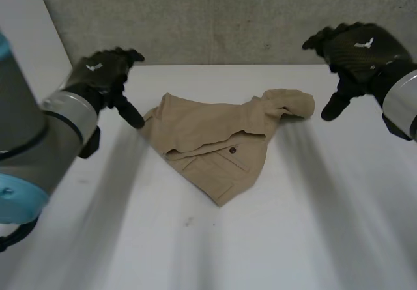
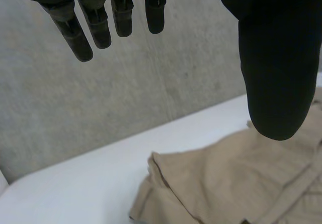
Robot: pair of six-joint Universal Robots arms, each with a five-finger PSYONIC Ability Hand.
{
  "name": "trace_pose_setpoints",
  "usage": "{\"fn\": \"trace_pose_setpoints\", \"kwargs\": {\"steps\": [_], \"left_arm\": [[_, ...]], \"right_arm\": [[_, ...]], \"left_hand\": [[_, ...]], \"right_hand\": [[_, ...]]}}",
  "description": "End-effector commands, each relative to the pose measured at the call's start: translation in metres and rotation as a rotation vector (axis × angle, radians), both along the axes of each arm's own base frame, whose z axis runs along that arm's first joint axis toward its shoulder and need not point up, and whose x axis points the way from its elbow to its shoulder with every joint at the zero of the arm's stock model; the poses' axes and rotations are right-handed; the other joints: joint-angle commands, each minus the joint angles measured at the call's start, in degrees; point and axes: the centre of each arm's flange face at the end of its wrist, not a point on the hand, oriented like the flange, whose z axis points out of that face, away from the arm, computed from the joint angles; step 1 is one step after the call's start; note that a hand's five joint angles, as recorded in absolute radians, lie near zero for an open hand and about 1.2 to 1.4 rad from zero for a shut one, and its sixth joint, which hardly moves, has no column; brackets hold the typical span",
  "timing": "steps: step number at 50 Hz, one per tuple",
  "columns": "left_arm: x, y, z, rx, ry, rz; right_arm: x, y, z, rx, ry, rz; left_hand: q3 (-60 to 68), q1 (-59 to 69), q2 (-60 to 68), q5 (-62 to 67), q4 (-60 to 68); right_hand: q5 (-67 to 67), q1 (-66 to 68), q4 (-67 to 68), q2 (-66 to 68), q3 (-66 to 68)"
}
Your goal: Fold the shorts.
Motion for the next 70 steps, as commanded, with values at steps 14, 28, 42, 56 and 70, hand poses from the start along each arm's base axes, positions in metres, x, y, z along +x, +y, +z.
{"fn": "trace_pose_setpoints", "kwargs": {"steps": [14, 28, 42, 56, 70], "left_arm": [[-0.073, -0.040, -0.146, -0.004, -0.367, -0.178], [-0.082, -0.065, -0.172, -0.028, -0.390, -0.163], [-0.091, -0.059, -0.073, -0.258, -0.194, -0.071], [-0.119, 0.049, 0.044, -0.316, 0.248, -0.303], [-0.152, 0.123, -0.050, -0.061, 0.136, -0.580]], "right_arm": [[0.025, -0.002, -0.051, 0.093, 0.137, 0.076], [0.022, -0.006, -0.054, 0.084, 0.140, 0.051], [0.019, -0.008, -0.051, 0.074, 0.138, 0.029], [-0.010, -0.031, -0.004, -0.122, 0.037, -0.281], [-0.025, -0.030, 0.018, -0.193, 0.003, -0.321]], "left_hand": [[5.6, 5.5, 6.1, 4.9, 6.0], [47.7, 47.6, 48.2, 47.1, 48.2], [67.6, 67.5, 68.2, 67.0, 68.1], [67.6, 67.5, 68.2, 67.0, 68.1], [21.6, 21.5, 22.1, 20.9, 22.0]], "right_hand": [[-3.4, 0.3, -1.2, -2.5, -1.3], [-3.4, 0.3, -1.2, -2.5, -1.3], [-3.4, 0.3, -1.2, -2.5, -1.3], [-3.4, 0.3, -1.2, -2.5, -1.3], [-3.4, 0.3, -1.2, -2.5, -1.3]]}}
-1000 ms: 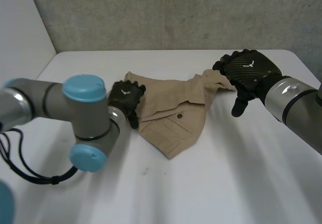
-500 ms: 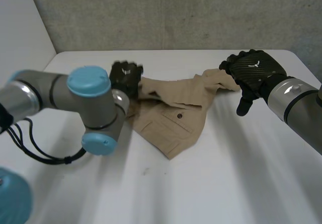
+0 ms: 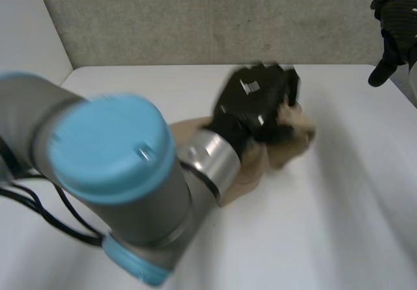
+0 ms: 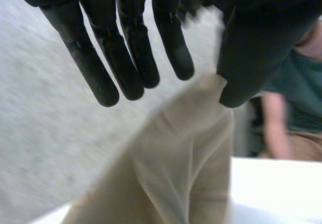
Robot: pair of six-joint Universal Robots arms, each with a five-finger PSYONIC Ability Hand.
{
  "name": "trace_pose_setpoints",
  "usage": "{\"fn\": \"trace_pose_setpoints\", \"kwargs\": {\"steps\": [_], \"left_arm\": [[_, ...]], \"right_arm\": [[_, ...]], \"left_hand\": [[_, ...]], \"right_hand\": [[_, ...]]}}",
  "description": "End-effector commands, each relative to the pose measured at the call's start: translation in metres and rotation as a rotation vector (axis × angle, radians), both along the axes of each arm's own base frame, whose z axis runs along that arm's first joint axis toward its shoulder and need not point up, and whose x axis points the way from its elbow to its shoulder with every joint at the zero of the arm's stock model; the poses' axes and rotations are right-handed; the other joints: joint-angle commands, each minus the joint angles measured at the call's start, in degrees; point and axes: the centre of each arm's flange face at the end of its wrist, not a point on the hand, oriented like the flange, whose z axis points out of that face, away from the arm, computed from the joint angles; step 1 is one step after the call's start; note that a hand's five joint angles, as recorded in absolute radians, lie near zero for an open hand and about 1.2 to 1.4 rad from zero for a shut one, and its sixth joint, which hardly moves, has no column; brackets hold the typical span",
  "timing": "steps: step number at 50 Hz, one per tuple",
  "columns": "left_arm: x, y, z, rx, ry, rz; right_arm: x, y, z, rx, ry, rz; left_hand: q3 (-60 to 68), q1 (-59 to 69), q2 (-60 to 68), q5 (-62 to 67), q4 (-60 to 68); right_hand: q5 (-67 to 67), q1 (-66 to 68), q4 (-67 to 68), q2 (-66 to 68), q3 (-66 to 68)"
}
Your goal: Fold the shorts.
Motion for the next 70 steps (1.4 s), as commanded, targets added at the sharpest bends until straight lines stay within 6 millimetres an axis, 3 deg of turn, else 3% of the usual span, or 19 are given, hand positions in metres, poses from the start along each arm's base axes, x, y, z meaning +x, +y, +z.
{"fn": "trace_pose_setpoints", "kwargs": {"steps": [1, 4, 5, 8, 10, 15, 20, 25, 32, 39, 61, 67, 70], "left_arm": [[-0.002, 0.000, -0.031, 0.018, -0.090, -0.006], [0.009, -0.021, -0.025, 0.000, -0.091, 0.065], [0.022, -0.038, -0.017, -0.010, -0.084, 0.128], [0.050, -0.062, -0.010, 0.005, -0.098, 0.236], [0.061, -0.067, -0.013, 0.025, -0.116, 0.268], [0.097, -0.084, -0.029, 0.085, -0.179, 0.360], [0.136, -0.106, -0.059, 0.150, -0.277, 0.428], [0.153, -0.120, -0.075, 0.130, -0.369, 0.388], [0.169, -0.141, -0.100, 0.053, -0.521, 0.351], [0.171, -0.149, -0.116, -0.018, -0.607, 0.314], [0.159, -0.171, -0.140, -0.089, -0.586, 0.326], [0.157, -0.178, -0.143, -0.094, -0.584, 0.331], [0.157, -0.186, -0.141, -0.106, -0.582, 0.355]], "right_arm": [[0.002, 0.002, -0.004, 0.014, 0.008, 0.030], [0.003, 0.003, -0.005, 0.018, 0.010, 0.039], [0.003, 0.002, -0.005, 0.018, 0.010, 0.039], [0.003, 0.003, -0.006, 0.021, 0.012, 0.046], [0.004, 0.003, -0.006, 0.022, 0.012, 0.051], [0.007, 0.005, -0.009, 0.031, 0.016, 0.072], [0.008, 0.007, -0.013, 0.043, 0.021, 0.083], [0.009, 0.007, -0.017, 0.056, 0.026, 0.086], [0.010, 0.007, -0.022, 0.071, 0.032, 0.088], [0.009, 0.007, -0.023, 0.074, 0.034, 0.086], [0.009, 0.008, -0.028, 0.088, 0.041, 0.087], [0.009, 0.009, -0.029, 0.089, 0.041, 0.087], [0.009, 0.009, -0.029, 0.089, 0.041, 0.087]], "left_hand": [[-15.4, -13.0, -14.7, -15.2, -15.2], [-16.4, -14.0, -15.7, -16.2, -16.2], [-16.4, -14.0, -15.7, -16.2, -16.2], [-17.9, -15.5, -17.2, -17.7, -17.7], [-18.8, -16.3, -18.0, -18.6, -18.6], [-18.6, -16.2, -17.9, -18.4, -18.4], [-17.6, -15.1, -16.9, -17.4, -17.4], [-17.9, -15.5, -17.2, -17.7, -17.8], [-18.1, -15.7, -17.4, -17.9, -17.9], [-18.3, -15.8, -17.5, -18.1, -18.1], [-15.2, -12.8, -14.5, -15.1, -15.1], [-1.0, 1.5, -0.3, -0.8, -0.8], [19.4, 21.8, 20.1, 19.6, 19.5]], "right_hand": [[-3.4, 0.3, -1.2, -2.5, -1.3], [-3.4, 0.3, -1.2, -2.5, -1.3], [-3.4, 0.3, -1.2, -2.5, -1.3], [-3.4, 0.3, -1.2, -2.5, -1.3], [-3.4, 0.3, -1.2, -2.5, -1.3], [-3.4, 0.3, -1.2, -2.5, -1.3], [-3.4, 0.3, -1.2, -2.5, -1.3], [-3.4, 0.3, -1.2, -2.5, -1.3], [-3.4, 0.3, -1.2, -2.5, -1.3], [-3.4, 0.3, -1.2, -2.5, -1.3], [-3.4, 0.3, -1.2, -2.5, -1.3], [-3.4, 0.3, -1.2, -2.5, -1.3], [-3.4, 0.3, -1.2, -2.5, -1.3]]}}
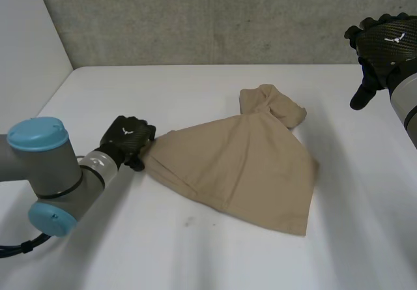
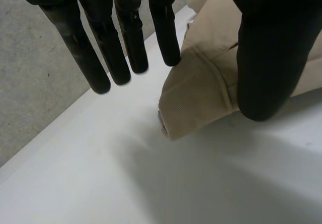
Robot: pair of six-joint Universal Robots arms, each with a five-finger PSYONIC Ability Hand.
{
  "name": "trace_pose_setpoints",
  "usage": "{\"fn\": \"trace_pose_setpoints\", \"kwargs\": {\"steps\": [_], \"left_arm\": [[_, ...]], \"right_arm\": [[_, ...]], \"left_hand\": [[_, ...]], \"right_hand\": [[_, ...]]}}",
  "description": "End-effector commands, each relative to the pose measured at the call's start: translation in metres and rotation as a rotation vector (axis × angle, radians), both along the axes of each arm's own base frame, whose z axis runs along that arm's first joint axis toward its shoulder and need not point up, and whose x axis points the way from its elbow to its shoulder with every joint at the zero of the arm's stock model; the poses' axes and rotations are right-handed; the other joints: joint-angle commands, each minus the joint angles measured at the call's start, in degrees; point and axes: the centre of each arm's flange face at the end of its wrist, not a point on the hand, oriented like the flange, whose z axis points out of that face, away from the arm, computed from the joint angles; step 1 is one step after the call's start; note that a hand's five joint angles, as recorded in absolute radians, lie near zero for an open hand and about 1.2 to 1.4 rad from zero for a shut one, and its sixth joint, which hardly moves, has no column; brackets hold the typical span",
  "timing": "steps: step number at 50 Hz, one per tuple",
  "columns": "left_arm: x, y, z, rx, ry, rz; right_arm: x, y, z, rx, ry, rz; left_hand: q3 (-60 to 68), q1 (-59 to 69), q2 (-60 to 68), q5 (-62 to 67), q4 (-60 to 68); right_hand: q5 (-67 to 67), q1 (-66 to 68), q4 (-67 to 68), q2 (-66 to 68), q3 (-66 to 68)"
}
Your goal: Fold the shorts.
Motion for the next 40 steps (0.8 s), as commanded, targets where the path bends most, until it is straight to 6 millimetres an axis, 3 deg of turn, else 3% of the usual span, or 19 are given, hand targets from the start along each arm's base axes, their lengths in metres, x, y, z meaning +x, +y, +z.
{"fn": "trace_pose_setpoints", "kwargs": {"steps": [1, 2, 8, 12, 13, 16, 17, 21, 26, 29, 32, 33, 35, 36, 40], "left_arm": [[0.000, -0.015, 0.000, -0.027, 0.001, 0.034], [0.001, -0.021, 0.001, -0.040, 0.000, 0.057], [0.011, -0.042, 0.017, -0.108, -0.004, 0.180], [0.017, -0.060, 0.056, -0.228, 0.029, 0.278], [0.021, -0.067, 0.088, -0.314, 0.065, 0.317], [0.025, -0.071, 0.142, -0.464, 0.136, 0.345], [0.024, -0.070, 0.174, -0.559, 0.186, 0.342], [0.016, -0.057, 0.242, -0.764, 0.335, 0.311], [-0.008, -0.023, 0.292, -0.878, 0.485, 0.211], [-0.034, -0.003, 0.293, -0.852, 0.534, 0.100], [-0.061, 0.012, 0.278, -0.795, 0.544, -0.008], [-0.081, 0.021, 0.258, -0.732, 0.532, -0.088], [-0.101, 0.034, 0.233, -0.663, 0.515, -0.179], [-0.121, 0.050, 0.207, -0.594, 0.491, -0.272], [-0.151, 0.088, 0.144, -0.424, 0.422, -0.451]], "right_arm": [[0.000, 0.000, 0.000, 0.001, 0.000, 0.000], [0.000, 0.000, 0.000, -0.001, 0.000, -0.002], [0.000, 0.001, 0.001, -0.002, -0.001, 0.000], [0.000, 0.001, 0.002, -0.007, -0.002, 0.001], [0.000, 0.001, 0.003, -0.011, -0.003, 0.001], [0.000, 0.001, 0.004, -0.015, -0.006, 0.000], [0.000, 0.002, 0.005, -0.017, -0.006, 0.003], [0.003, 0.005, 0.008, -0.027, -0.010, 0.012], [0.005, 0.008, 0.011, -0.036, -0.011, 0.021], [0.005, 0.008, 0.014, -0.046, -0.014, 0.020], [0.003, 0.009, 0.019, -0.059, -0.018, 0.015], [0.002, 0.009, 0.019, -0.061, -0.020, 0.014], [0.001, 0.010, 0.021, -0.066, -0.022, 0.011], [0.000, 0.010, 0.022, -0.069, -0.022, 0.009], [-0.001, 0.011, 0.027, -0.083, -0.025, 0.006]], "left_hand": [[37.9, 36.4, 37.2, 38.1, 37.6], [42.9, 41.5, 42.3, 43.1, 42.7], [43.0, 41.5, 42.3, 43.2, 42.7], [43.0, 41.5, 42.3, 43.2, 42.7], [43.0, 41.5, 42.3, 43.2, 42.7], [43.0, 41.5, 42.3, 43.2, 42.7], [43.0, 41.5, 42.3, 43.2, 42.7], [43.0, 41.5, 42.3, 43.2, 42.7], [43.0, 41.5, 42.3, 43.2, 42.7], [43.0, 41.5, 42.3, 43.2, 42.7], [43.0, 41.5, 42.3, 43.2, 42.7], [43.0, 41.5, 42.3, 43.2, 42.7], [43.0, 41.5, 42.3, 43.2, 42.7], [43.0, 41.5, 42.3, 43.2, 42.7], [43.0, 41.5, 42.3, 43.2, 42.7]], "right_hand": [[-3.4, 0.3, -1.2, -2.5, -1.3], [-3.4, 0.3, -1.2, -2.5, -1.3], [-3.4, 0.3, -1.2, -2.5, -1.3], [-3.4, 0.3, -1.2, -2.5, -1.3], [-3.4, 0.3, -1.2, -2.5, -1.3], [-3.4, 0.3, -1.2, -2.5, -1.3], [-3.4, 0.3, -1.2, -2.5, -1.3], [-3.4, 0.3, -1.2, -2.5, -1.3], [-3.4, 0.3, -1.2, -2.5, -1.3], [-3.4, 0.3, -1.2, -2.5, -1.3], [-3.4, 0.3, -1.2, -2.5, -1.3], [-3.4, 0.3, -1.2, -2.5, -1.3], [-3.4, 0.3, -1.2, -2.5, -1.3], [-3.4, 0.3, -1.2, -2.5, -1.3], [-3.4, 0.3, -1.2, -2.5, -1.3]]}}
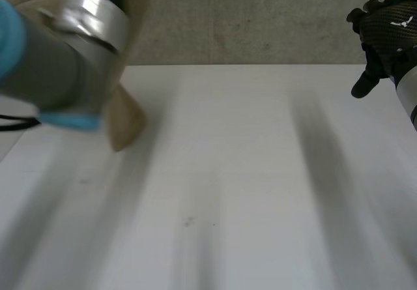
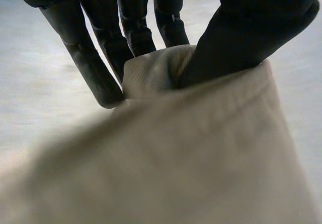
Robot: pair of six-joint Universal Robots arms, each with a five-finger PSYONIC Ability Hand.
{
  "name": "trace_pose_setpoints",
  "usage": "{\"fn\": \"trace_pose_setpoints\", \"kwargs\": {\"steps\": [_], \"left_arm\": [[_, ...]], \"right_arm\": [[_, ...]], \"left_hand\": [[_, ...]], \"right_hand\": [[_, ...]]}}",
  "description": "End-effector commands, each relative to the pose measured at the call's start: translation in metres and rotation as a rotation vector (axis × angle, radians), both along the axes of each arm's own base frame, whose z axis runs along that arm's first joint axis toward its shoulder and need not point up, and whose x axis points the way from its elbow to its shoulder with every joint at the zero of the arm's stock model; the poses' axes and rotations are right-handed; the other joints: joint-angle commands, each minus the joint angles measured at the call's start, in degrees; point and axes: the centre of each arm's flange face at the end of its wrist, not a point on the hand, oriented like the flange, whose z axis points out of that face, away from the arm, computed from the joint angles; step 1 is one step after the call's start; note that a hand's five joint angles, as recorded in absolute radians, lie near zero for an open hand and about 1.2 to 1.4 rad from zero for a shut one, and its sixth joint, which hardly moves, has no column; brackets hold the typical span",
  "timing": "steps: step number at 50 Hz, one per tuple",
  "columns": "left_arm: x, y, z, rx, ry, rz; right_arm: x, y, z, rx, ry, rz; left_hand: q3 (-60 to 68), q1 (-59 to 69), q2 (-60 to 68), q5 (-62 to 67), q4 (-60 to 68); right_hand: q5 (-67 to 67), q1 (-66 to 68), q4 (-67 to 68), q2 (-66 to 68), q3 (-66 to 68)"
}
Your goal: Fold the shorts.
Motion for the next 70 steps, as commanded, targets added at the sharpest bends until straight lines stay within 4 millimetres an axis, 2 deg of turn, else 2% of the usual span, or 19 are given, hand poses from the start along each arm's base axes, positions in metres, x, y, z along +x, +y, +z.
{"fn": "trace_pose_setpoints", "kwargs": {"steps": [1, 2, 3, 6, 9, 12, 15, 16, 20, 25, 29, 32, 35, 41, 43, 50, 54, 64, 70], "left_arm": [[-0.079, 0.083, -0.142, 0.259, -0.308, -0.424], [-0.079, 0.089, -0.155, 0.288, -0.335, -0.444], [-0.079, 0.101, -0.180, 0.354, -0.389, -0.486], [-0.075, 0.121, -0.202, 0.412, -0.458, -0.534], [-0.075, 0.131, -0.203, 0.400, -0.478, -0.545], [-0.072, 0.126, -0.185, 0.347, -0.461, -0.501], [-0.062, 0.106, -0.166, 0.319, -0.422, -0.411], [-0.054, 0.094, -0.155, 0.311, -0.394, -0.353], [-0.037, 0.073, -0.128, 0.296, -0.320, -0.230], [-0.018, 0.067, -0.118, 0.352, -0.280, -0.134], [0.002, 0.073, -0.121, 0.462, -0.308, -0.081], [0.016, 0.074, -0.128, 0.542, -0.342, -0.043], [0.022, 0.073, -0.131, 0.585, -0.363, -0.026], [0.033, 0.046, -0.129, 0.611, -0.359, 0.029], [0.035, 0.036, -0.142, 0.662, -0.388, 0.045], [0.037, 0.023, -0.170, 0.834, -0.476, 0.054], [0.045, 0.012, -0.184, 0.907, -0.499, 0.074], [0.045, 0.008, -0.202, 0.902, -0.618, 0.061], [0.052, 0.005, -0.204, 0.909, -0.678, 0.087]], "right_arm": [[-0.004, 0.003, 0.010, -0.030, -0.008, -0.009], [-0.004, 0.003, 0.011, -0.033, -0.009, -0.009], [-0.005, 0.004, 0.012, -0.037, -0.010, -0.008], [-0.005, 0.004, 0.014, -0.042, -0.011, -0.006], [-0.003, 0.004, 0.014, -0.042, -0.010, 0.010], [-0.001, 0.005, 0.013, -0.039, -0.009, 0.030], [-0.001, 0.005, 0.013, -0.041, -0.007, 0.039], [0.000, 0.005, 0.013, -0.040, -0.007, 0.046], [0.003, 0.008, 0.011, -0.026, -0.001, 0.070], [0.008, 0.015, 0.000, 0.042, 0.041, 0.134], [0.013, 0.026, -0.015, 0.152, 0.091, 0.214], [0.017, 0.032, -0.042, 0.305, 0.108, 0.281], [0.018, 0.036, -0.057, 0.378, 0.113, 0.306], [0.017, 0.045, -0.095, 0.490, 0.075, 0.314], [0.017, 0.044, -0.110, 0.513, 0.046, 0.306], [0.016, 0.047, -0.144, 0.532, 0.026, 0.302], [0.015, 0.050, -0.158, 0.551, 0.035, 0.302], [0.014, 0.053, -0.177, 0.602, 0.050, 0.299], [0.015, 0.050, -0.183, 0.593, 0.052, 0.300]], "left_hand": [[12.2, 18.0, 11.5, 14.8, 11.5], [12.2, 18.0, 11.5, 14.8, 11.5], [-2.9, 2.9, -3.7, -0.3, -3.6], [-39.8, -34.0, -40.5, -37.2, -40.4], [-43.4, -37.6, -44.2, -40.8, -44.1], [-44.1, -38.3, -44.9, -41.5, -44.8], [-43.9, -38.1, -44.7, -41.3, -44.6], [-43.9, -38.1, -44.7, -41.3, -44.6], [-43.8, -38.0, -44.5, -41.2, -44.4], [-42.9, -37.1, -43.7, -40.3, -43.6], [-42.8, -37.0, -43.5, -40.2, -43.4], [-42.8, -37.0, -43.5, -40.2, -43.4], [-42.6, -36.8, -43.4, -40.0, -43.3], [-39.2, -33.4, -40.0, -36.6, -39.9], [-38.6, -32.8, -39.3, -36.0, -39.2], [-39.7, -33.9, -40.5, -37.1, -40.4], [-39.7, -33.9, -40.5, -37.1, -40.4], [-36.9, -31.1, -37.6, -34.3, -37.6], [-36.2, -30.4, -37.0, -33.6, -36.9]], "right_hand": [[-3.4, 0.3, -1.2, -2.5, -1.3], [-3.4, 0.3, -1.2, -2.5, -1.3], [-3.4, 0.3, -1.2, -2.5, -1.3], [-3.4, 0.3, -1.2, -2.5, -1.3], [-3.4, 0.3, -1.2, -2.5, -1.3], [-3.4, 0.3, -1.2, -2.5, -1.3], [-3.4, 0.3, -1.2, -2.5, -1.3], [-3.4, 0.3, -1.2, -2.5, -1.3], [-3.4, 0.3, -1.2, -2.5, -1.3], [-3.4, 0.3, -1.2, -2.5, -1.3], [-3.4, 0.3, -1.2, -2.5, -1.3], [-3.4, 0.3, -1.2, -2.5, -1.3], [-3.4, 0.3, -1.2, -2.5, -1.3], [-3.4, 0.3, -1.2, -2.5, -1.3], [-3.4, 0.3, -1.2, -2.5, -1.3], [-3.4, 0.3, -1.2, -2.5, -1.3], [-1.2, 2.5, 1.1, -0.2, 1.0], [0.7, 4.4, 3.0, 1.7, 2.8], [6.6, 10.3, 8.8, 7.5, 8.7]]}}
